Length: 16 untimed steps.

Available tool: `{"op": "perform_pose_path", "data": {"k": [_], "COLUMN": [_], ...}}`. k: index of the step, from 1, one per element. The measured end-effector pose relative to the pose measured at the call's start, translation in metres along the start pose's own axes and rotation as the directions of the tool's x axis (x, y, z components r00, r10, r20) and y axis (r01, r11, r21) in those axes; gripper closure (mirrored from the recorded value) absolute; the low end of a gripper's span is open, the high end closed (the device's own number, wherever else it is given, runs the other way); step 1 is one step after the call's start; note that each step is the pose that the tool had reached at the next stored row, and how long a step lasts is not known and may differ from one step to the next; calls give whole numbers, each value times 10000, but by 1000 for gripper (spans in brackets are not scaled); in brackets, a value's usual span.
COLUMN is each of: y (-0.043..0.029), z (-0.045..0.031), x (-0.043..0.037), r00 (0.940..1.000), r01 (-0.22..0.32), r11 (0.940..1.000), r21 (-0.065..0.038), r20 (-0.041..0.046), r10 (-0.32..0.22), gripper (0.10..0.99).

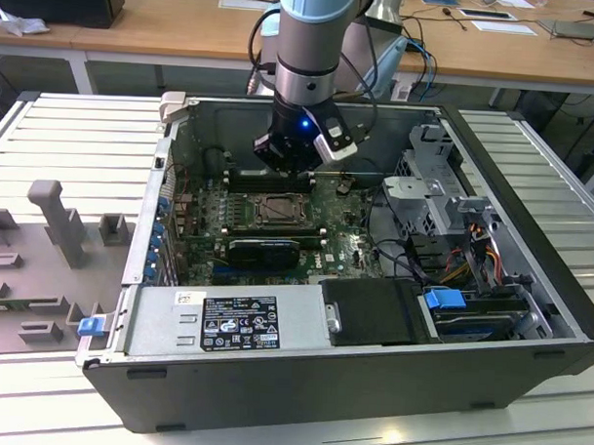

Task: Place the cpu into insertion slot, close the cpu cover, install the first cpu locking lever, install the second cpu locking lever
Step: 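Install the first cpu locking lever, then install the second cpu locking lever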

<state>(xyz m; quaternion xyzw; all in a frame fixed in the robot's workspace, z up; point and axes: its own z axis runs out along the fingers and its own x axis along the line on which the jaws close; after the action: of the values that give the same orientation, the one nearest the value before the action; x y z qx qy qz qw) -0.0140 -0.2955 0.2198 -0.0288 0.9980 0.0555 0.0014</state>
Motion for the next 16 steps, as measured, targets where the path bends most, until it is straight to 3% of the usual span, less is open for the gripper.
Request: {"op": "perform_pose_path", "data": {"k": [8,16], "y": [-37,-128], "z": [-4,-15], "x": [2,8], "r00": [10000,10000], "r01": [0,-1], "r11": [10000,10000], "r21": [0,1], "r20": [-1,-1], "r10": [0,1], "gripper": [980,980]}}
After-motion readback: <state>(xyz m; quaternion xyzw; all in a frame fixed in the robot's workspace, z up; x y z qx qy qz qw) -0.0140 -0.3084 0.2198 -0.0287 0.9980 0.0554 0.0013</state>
